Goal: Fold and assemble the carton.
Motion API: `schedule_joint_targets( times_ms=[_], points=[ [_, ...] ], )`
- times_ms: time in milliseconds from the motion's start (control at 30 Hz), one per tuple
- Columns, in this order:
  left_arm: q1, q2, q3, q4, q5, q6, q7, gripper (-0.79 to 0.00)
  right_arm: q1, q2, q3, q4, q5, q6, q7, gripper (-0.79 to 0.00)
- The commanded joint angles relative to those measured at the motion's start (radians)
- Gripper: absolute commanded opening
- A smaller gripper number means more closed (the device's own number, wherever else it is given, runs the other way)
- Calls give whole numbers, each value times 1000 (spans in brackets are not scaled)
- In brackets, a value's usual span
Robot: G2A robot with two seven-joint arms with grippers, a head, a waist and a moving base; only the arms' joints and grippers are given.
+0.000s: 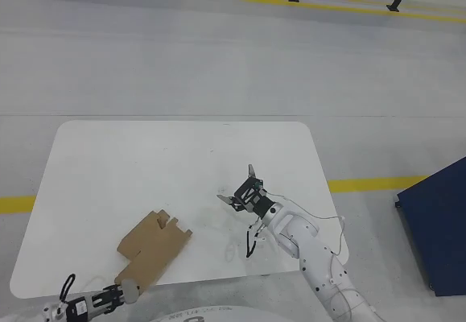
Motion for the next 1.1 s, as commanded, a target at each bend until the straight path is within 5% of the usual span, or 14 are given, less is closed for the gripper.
schedule_joint_targets(
  times_ms=[0,200,533,633,800,1067],
  points=[
    [37,4,-49,-74,-34,24,-22,-785,0,0,0,0,0,0,0,0],
    [76,5,-139,-328,-141,-63,-156,-785,0,0,0,0,0,0,0,0],
    [71,5,-122,-321,-190,-100,-136,-785,0,0,0,0,0,0,0,0],
    [-37,7,-102,-237,-509,-339,15,-785,51,5,-36,-24,-6,-175,12,0],
    [-286,1,-46,-13,-886,-677,128,-785,127,-6,-119,-54,-54,-161,101,0],
    [-446,-12,37,76,-1013,-785,114,-785,115,1,-157,-79,-117,-217,45,0]
  ],
)
